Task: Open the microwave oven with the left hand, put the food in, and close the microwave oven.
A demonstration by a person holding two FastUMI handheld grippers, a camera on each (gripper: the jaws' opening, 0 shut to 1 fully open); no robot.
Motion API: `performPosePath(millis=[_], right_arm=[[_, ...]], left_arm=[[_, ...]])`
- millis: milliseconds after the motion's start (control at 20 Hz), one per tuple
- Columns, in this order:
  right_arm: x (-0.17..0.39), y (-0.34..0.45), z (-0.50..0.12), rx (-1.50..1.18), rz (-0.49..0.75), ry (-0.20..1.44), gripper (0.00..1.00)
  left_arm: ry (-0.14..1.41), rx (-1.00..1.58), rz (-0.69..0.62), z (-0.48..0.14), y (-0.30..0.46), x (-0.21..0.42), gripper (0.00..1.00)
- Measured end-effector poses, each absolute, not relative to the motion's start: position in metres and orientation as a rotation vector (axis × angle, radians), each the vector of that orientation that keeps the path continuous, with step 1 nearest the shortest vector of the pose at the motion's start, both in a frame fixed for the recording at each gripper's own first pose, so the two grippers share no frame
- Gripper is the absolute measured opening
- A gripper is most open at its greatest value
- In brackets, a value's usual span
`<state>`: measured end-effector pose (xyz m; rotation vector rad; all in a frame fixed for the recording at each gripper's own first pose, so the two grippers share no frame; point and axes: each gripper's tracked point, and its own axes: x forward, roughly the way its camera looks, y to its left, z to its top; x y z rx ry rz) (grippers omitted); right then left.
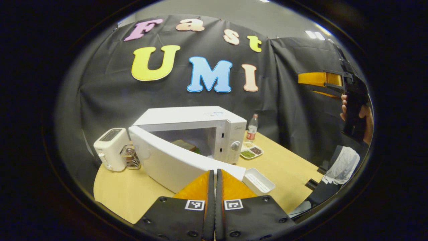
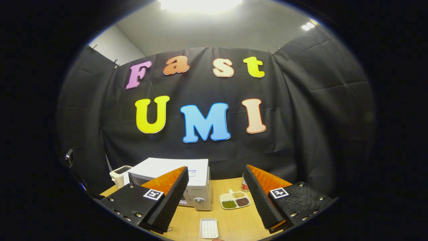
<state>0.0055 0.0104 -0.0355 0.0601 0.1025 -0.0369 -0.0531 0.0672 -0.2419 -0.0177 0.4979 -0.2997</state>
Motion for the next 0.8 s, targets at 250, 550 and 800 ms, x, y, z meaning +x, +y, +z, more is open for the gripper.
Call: performPosePath(millis=[250,550,800], right_arm=[[0.007,-0.011,-0.038,0.055,-0.06,0.107,1.0],[0.012,-0.038,-0.047,0.06,-0.083,0.117,1.0],[0.026,-0.058,-0.052,0.063,-0.094,0.117,1.0]], left_arm=[[0.492,0.007,-0.296,-0.248,0.052,-0.021,0.07],[0.51,-0.021,-0.308,-0.258,0.026,0.011,0.07],[0.516,-0.013,-0.316,-0.265,0.005,0.039,0.07]])
